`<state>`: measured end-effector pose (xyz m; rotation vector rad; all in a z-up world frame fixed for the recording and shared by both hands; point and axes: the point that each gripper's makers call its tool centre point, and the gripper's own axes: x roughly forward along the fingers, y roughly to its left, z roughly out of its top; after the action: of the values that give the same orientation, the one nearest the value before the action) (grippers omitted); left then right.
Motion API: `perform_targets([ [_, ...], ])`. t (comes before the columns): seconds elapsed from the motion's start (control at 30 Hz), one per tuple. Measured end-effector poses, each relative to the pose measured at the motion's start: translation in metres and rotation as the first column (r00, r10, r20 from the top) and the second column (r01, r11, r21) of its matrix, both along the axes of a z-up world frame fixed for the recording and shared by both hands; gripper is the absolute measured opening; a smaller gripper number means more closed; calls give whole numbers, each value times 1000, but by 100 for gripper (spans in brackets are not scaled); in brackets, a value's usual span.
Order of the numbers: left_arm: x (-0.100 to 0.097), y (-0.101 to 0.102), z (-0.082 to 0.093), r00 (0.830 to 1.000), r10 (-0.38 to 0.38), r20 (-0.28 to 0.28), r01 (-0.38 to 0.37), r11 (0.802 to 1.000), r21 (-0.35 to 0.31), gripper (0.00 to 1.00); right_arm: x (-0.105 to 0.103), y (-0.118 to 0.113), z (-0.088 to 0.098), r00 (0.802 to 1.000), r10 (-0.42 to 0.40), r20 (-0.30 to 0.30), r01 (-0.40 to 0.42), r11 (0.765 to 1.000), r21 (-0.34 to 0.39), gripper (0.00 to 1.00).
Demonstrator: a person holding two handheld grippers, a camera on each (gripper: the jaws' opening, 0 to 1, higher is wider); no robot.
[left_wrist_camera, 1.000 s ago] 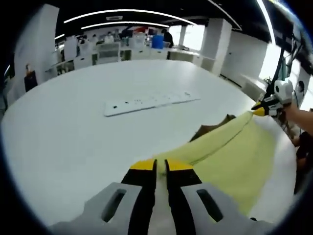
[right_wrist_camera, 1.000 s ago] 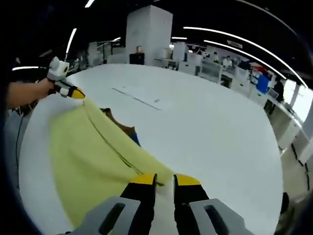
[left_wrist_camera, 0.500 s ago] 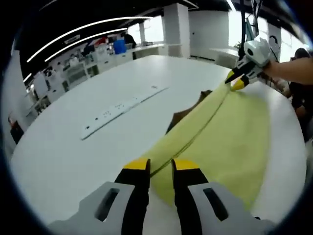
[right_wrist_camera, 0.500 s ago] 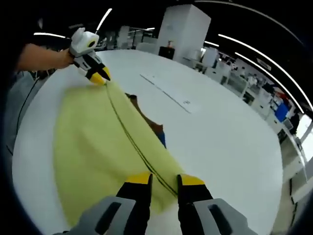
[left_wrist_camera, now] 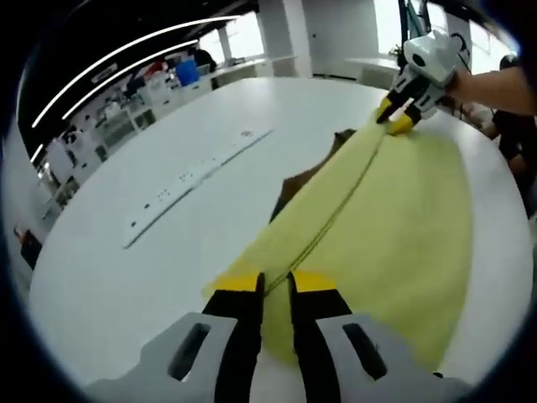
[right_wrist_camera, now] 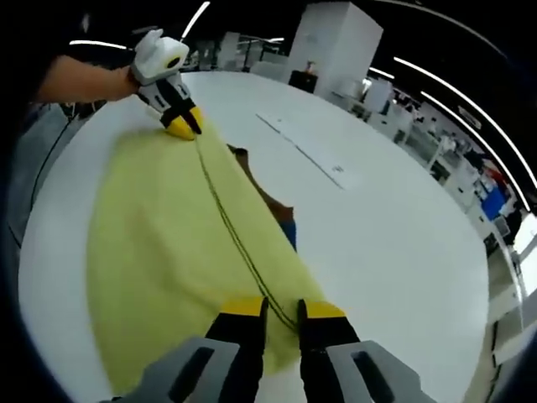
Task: Fold the garment on the visible template until the final outline fits inside the template.
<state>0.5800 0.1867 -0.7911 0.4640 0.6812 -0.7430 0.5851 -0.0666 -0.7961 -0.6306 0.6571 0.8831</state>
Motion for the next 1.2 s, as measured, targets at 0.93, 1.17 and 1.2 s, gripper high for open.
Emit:
perform_targets([
  [0.93,49,11,26,961,265,74,-257,961,-102,0,54,3,28,969,-241,52,230,959,164,0],
  [1.17,47,18,48,929,369,3,-351,885,-307,12,56,0,53,946,-322,31,297,902,313,22],
  [1.2,46,20,52,926,378,-7,-359,873,-330,15,54,0,55,946,-322,26,298,901,317,24],
])
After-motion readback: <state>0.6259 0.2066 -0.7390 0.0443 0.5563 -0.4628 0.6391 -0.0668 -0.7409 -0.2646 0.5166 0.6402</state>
